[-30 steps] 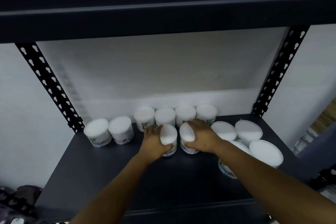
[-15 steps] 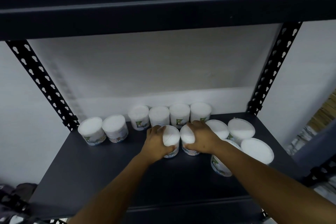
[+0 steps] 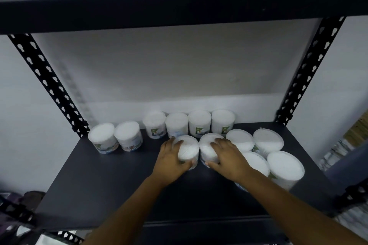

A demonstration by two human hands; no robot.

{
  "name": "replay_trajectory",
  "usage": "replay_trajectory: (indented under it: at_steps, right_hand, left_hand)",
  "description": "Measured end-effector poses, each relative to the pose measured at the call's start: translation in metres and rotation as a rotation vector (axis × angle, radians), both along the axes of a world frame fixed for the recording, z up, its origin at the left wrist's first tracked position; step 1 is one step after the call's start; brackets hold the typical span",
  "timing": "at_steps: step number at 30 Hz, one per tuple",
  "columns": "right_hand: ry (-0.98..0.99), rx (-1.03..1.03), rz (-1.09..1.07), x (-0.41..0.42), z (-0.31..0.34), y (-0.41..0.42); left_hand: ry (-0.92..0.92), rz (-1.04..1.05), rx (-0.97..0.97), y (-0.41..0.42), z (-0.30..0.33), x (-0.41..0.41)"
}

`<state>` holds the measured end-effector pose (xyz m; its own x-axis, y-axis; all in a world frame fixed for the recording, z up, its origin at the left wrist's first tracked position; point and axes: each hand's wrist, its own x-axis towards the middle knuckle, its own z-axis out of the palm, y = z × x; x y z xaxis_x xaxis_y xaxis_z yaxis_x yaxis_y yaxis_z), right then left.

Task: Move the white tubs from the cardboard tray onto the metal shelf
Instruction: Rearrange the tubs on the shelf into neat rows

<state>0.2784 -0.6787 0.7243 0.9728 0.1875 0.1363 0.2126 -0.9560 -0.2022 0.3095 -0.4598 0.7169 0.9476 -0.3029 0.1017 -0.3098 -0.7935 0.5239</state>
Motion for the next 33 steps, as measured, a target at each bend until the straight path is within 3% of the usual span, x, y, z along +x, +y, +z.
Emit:
replay_trajectory:
  at_steps: [9,20,33]
  right_hand:
    - [-0.001,0.055,-0.005,-0.004,0.006,0.002]
    - [-0.003,-0.007,-0.049,0.002,0.008,0.013]
    - [-0.016,0.022,-0.088,0.002,0.007,0.018]
  left_hand:
    - [-0.025,-0.019,0.029,0.002,-0.001,0.0]
    - [-0.232,0.023,0.304,-0.003,0.004,0.0]
    - [-0.169,0.002,0.327,-0.001,0.002,0.001]
